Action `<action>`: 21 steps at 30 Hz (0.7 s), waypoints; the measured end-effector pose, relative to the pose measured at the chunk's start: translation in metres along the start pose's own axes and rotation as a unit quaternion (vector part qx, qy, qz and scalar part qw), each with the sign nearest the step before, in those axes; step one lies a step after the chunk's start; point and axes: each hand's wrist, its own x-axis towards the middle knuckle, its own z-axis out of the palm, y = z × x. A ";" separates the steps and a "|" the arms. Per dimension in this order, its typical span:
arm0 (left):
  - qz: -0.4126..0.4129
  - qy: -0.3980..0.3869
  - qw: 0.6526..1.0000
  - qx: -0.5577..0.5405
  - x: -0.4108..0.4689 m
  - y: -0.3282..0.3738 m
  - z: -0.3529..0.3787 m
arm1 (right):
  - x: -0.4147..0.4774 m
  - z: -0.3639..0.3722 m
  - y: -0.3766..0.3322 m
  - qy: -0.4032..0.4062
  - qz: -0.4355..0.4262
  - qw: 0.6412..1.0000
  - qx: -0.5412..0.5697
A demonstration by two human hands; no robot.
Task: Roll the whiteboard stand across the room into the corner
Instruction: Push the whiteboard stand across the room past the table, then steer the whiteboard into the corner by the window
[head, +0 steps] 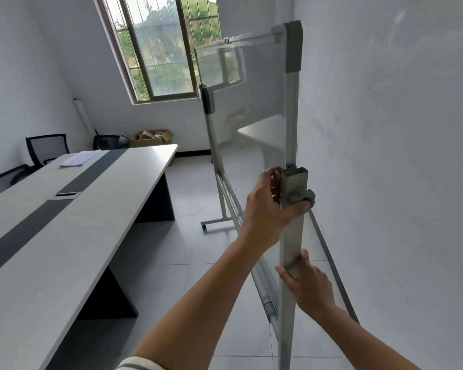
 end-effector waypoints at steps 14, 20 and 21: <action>-0.057 0.025 0.998 -0.013 0.238 -0.113 -0.027 | 0.284 0.049 -0.022 -0.060 -0.081 0.995 -0.010; -0.060 0.042 0.997 -0.033 0.340 -0.166 -0.029 | 0.396 0.076 -0.029 -0.054 -0.105 0.993 -0.018; -0.057 0.042 0.997 -0.031 0.358 -0.176 -0.030 | 0.416 0.081 -0.030 -0.051 -0.106 0.993 -0.017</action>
